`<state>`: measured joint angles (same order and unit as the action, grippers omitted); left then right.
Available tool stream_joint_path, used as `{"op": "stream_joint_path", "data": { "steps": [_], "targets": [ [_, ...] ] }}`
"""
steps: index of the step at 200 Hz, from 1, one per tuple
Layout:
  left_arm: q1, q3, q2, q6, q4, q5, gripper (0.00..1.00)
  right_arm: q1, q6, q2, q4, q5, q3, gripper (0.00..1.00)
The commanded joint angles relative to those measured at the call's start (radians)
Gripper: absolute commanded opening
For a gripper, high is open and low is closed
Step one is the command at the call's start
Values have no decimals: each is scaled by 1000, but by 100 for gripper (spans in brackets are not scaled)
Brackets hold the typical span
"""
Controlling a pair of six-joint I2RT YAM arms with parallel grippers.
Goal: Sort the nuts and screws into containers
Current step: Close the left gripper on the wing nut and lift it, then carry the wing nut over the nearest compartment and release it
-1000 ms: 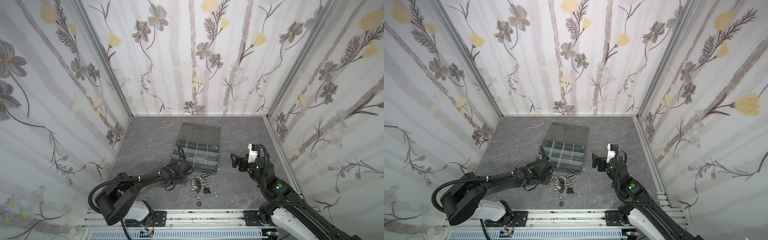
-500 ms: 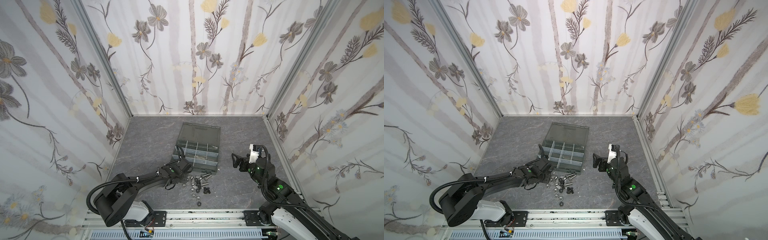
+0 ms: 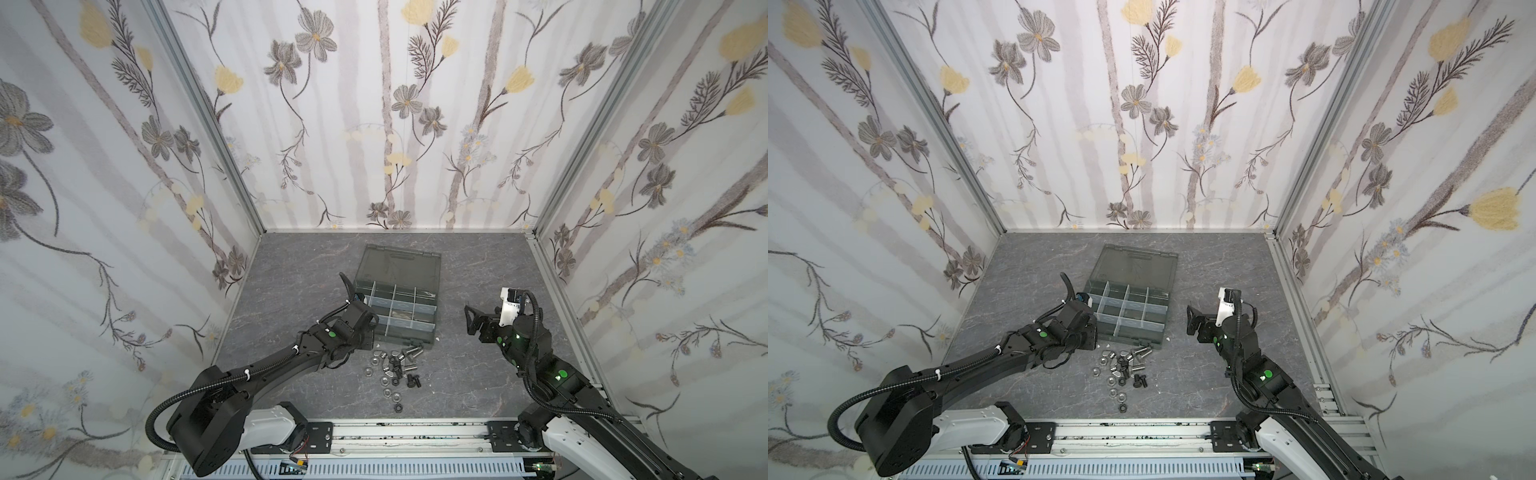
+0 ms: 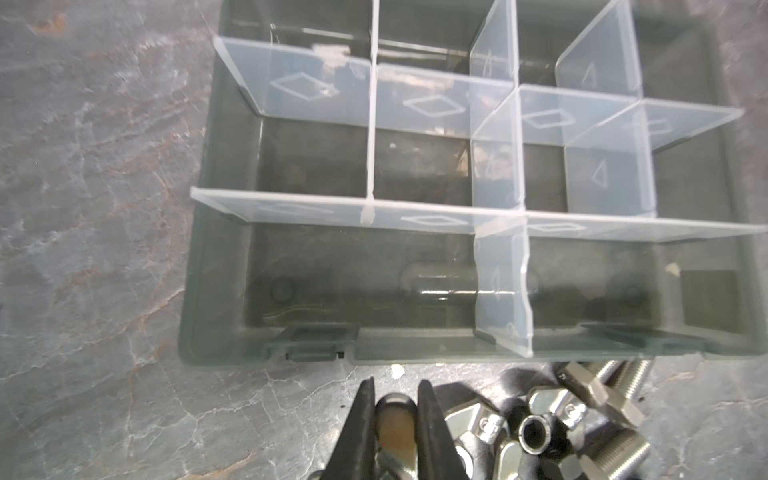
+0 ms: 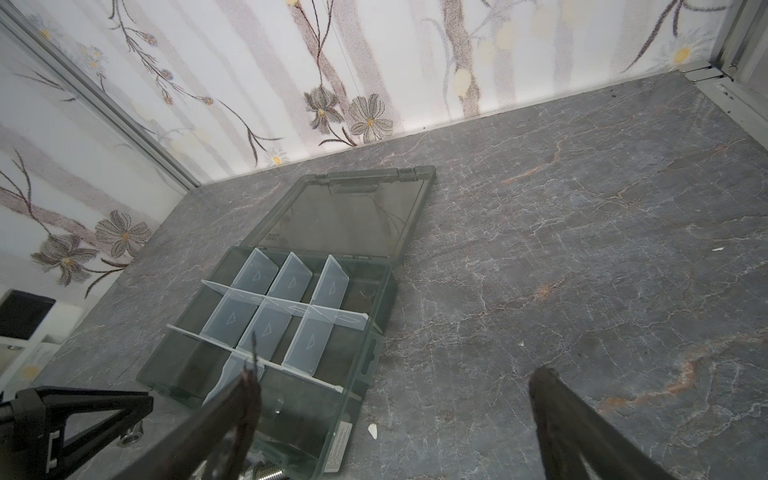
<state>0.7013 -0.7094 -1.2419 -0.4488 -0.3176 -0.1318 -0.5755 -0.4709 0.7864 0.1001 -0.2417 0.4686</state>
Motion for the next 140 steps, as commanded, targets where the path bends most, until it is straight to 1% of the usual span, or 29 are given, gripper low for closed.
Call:
{"op": "stream_joint_path", "data": {
  "steps": [1, 20, 25, 51, 90, 140],
  "targets": [
    [-31, -42, 2, 31, 12, 15, 12, -1, -16, -1, -2, -15, 3, 100],
    [-60, -80, -13, 56, 19, 27, 12, -1, -20, 1, -4, -12, 3, 100],
    [-67, -90, -42, 62, 23, 27, 12, 0, -20, 2, -3, -13, 3, 100],
    [-94, -120, -97, 88, 36, 43, 12, -1, -23, 2, -2, -13, 3, 100],
    [-111, -131, -154, 99, 58, 47, 12, -1, -24, -3, 2, -16, 4, 100],
    [-114, -122, -181, 98, 78, 55, 13, -1, -23, 4, 1, -18, 4, 100]
  ]
}}
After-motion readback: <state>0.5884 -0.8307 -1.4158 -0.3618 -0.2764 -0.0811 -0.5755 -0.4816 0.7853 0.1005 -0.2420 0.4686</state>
